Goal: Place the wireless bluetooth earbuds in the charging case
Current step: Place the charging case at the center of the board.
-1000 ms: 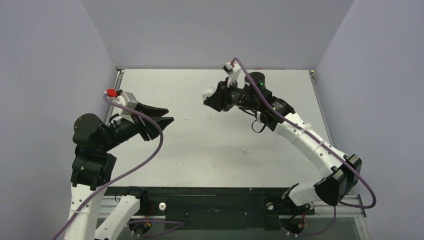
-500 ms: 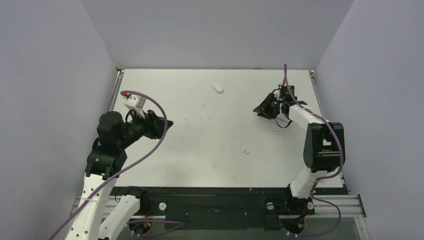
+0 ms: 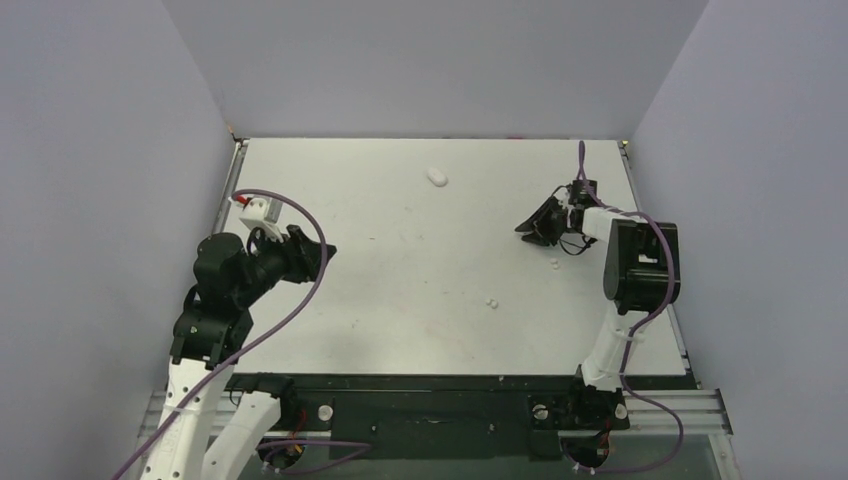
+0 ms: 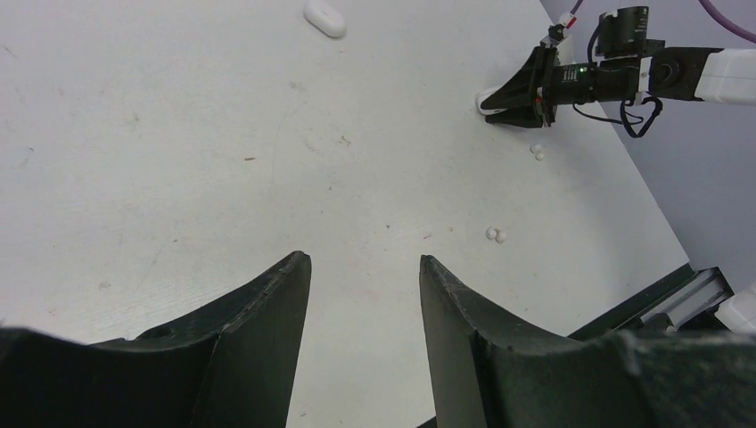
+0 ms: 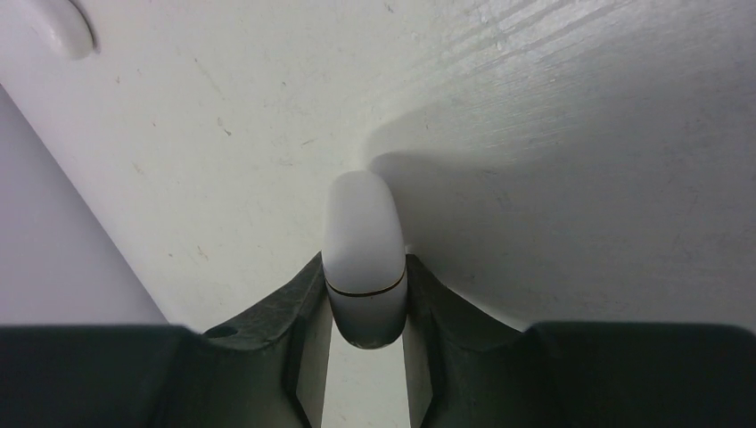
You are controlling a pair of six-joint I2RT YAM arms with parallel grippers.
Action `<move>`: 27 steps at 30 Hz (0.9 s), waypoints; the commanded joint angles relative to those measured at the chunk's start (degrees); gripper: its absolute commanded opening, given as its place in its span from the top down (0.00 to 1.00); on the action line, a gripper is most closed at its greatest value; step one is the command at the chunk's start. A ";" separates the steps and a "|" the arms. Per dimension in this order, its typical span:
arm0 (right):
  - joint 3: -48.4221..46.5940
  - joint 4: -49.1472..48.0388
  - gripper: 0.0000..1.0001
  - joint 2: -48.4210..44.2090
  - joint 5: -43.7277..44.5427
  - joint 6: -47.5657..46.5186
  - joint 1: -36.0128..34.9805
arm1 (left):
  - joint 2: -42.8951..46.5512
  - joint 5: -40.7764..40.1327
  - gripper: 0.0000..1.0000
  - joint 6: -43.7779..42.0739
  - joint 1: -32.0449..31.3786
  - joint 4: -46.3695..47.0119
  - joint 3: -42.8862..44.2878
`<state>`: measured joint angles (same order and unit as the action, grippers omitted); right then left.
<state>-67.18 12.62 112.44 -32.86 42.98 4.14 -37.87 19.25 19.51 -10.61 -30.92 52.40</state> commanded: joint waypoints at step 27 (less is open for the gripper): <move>-28.56 19.77 0.15 -5.33 30.47 -30.29 -17.38 | -1.03 -0.86 0.54 1.56 2.44 4.01 -2.08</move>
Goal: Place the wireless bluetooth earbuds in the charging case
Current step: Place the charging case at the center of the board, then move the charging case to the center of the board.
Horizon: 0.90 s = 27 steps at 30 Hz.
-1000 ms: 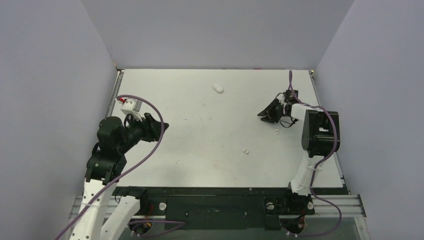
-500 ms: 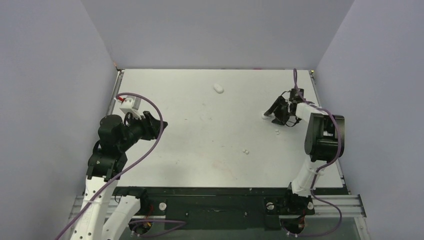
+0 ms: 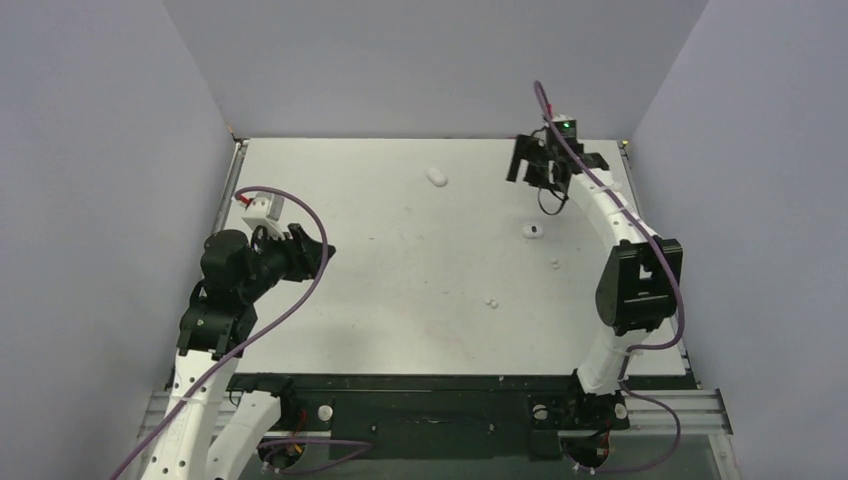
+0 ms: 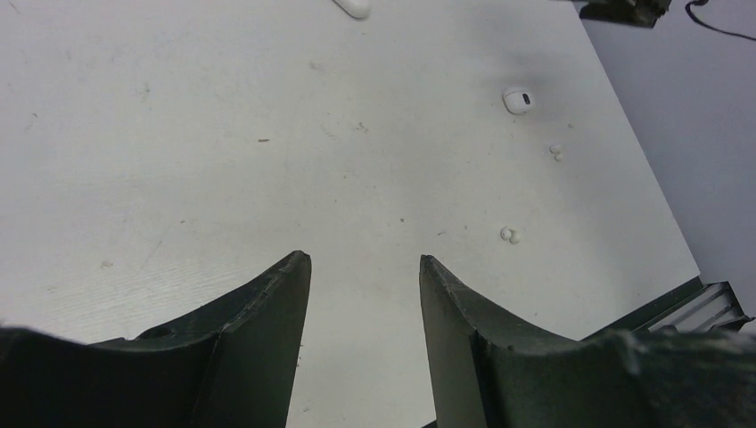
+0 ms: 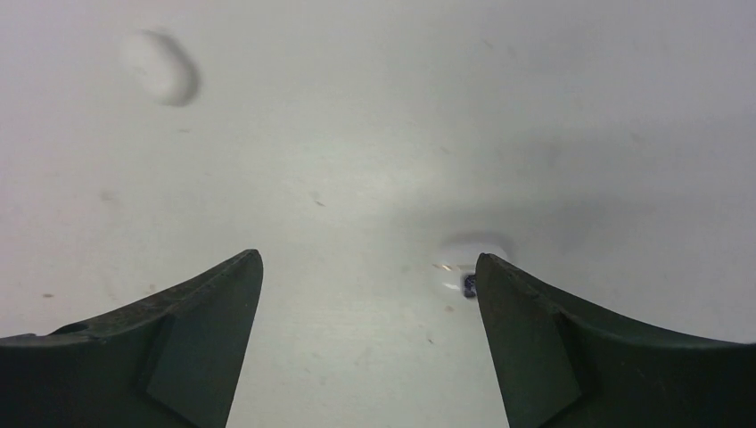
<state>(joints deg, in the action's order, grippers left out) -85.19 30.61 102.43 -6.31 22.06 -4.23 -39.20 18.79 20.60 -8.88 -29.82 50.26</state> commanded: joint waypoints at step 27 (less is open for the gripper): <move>-54.77 -4.41 0.01 44.49 3.88 -25.94 -21.13 | -2.88 -3.26 0.55 -7.39 1.59 2.31 -0.91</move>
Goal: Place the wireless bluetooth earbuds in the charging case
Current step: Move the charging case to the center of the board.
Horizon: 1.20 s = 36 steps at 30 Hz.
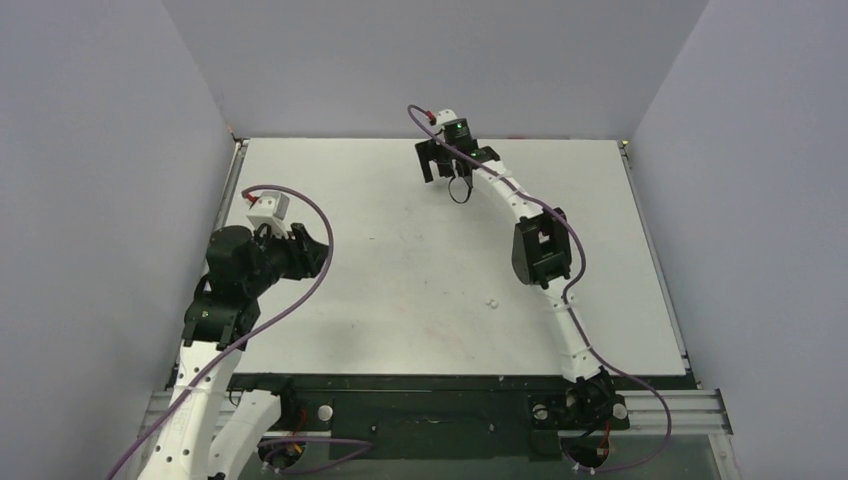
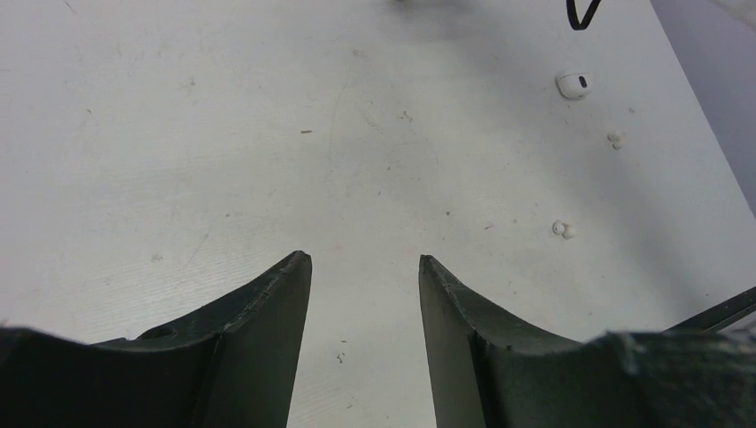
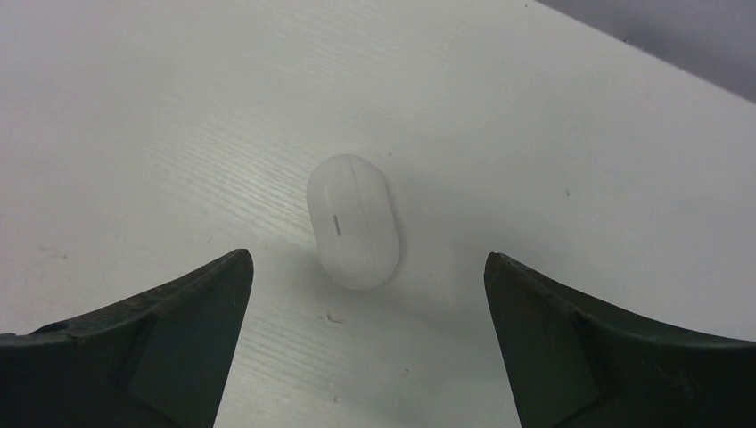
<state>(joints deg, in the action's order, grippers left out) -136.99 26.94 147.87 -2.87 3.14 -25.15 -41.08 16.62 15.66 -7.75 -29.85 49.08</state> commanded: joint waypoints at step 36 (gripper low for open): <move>20.63 -1.94 0.11 -27.49 -10.51 10.79 9.27 | -55.78 9.09 0.49 -35.23 -9.56 8.98 40.15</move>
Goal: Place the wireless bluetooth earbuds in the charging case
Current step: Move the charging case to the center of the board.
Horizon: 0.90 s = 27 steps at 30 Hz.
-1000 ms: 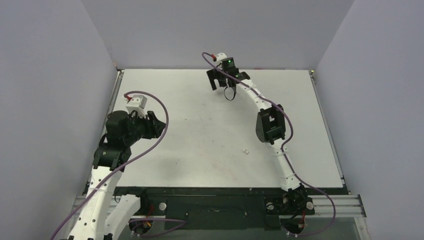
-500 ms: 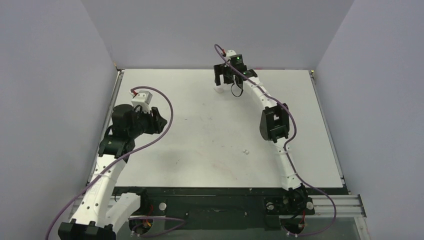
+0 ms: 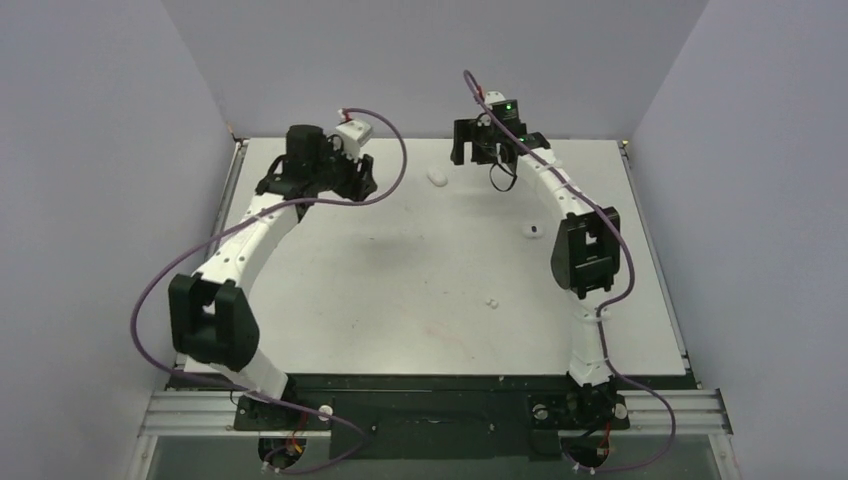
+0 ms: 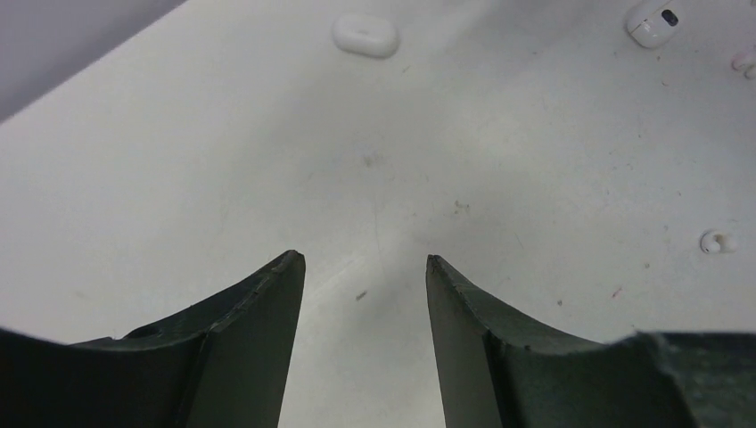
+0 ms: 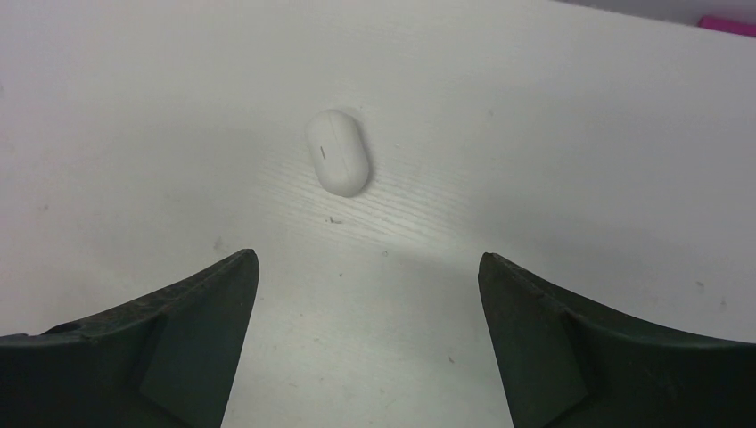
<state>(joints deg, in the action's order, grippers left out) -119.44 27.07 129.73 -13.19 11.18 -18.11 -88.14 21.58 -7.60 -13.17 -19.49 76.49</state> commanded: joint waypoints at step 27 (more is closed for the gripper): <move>31.91 1.46 0.10 -31.95 4.57 4.66 3.88 | -66.01 -33.65 0.49 29.13 -17.19 12.38 66.82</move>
<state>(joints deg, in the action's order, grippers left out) -88.58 29.65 102.56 -9.72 15.07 -13.96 -152.83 0.23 14.68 -28.86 -12.93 140.42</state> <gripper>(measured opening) 0.897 0.513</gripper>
